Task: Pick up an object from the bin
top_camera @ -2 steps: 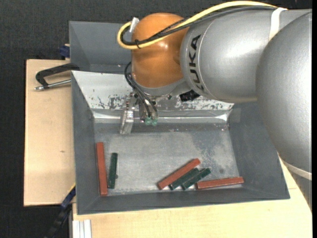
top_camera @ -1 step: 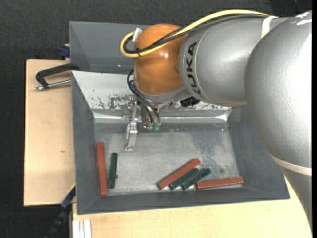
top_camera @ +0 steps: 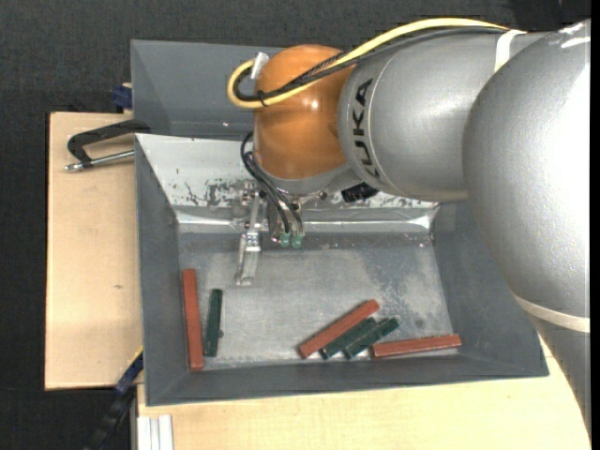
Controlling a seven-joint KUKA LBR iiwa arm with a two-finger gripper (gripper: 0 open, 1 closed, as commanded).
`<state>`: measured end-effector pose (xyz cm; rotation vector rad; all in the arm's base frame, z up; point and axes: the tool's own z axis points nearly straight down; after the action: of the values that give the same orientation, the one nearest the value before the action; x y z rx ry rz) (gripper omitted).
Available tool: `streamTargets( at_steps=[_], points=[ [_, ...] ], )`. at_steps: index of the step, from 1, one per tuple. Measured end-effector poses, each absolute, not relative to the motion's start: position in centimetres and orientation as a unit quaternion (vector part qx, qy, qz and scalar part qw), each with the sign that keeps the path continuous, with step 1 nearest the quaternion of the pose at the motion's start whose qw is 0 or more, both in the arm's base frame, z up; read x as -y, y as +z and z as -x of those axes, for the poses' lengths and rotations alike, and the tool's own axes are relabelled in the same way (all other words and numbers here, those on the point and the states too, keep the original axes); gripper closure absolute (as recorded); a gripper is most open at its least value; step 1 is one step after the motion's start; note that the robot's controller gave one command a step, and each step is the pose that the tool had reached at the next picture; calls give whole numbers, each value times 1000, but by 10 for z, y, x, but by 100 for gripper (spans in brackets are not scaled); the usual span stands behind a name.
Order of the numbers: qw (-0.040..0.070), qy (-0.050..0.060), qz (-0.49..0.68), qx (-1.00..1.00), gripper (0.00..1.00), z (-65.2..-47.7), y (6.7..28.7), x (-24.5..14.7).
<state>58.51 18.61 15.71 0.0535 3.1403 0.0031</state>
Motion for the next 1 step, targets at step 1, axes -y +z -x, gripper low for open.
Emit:
streamTargets(
  at_steps=[1],
  points=[
    [2, 2, 29, -1000, 100, -562, 74, -219]
  ],
)
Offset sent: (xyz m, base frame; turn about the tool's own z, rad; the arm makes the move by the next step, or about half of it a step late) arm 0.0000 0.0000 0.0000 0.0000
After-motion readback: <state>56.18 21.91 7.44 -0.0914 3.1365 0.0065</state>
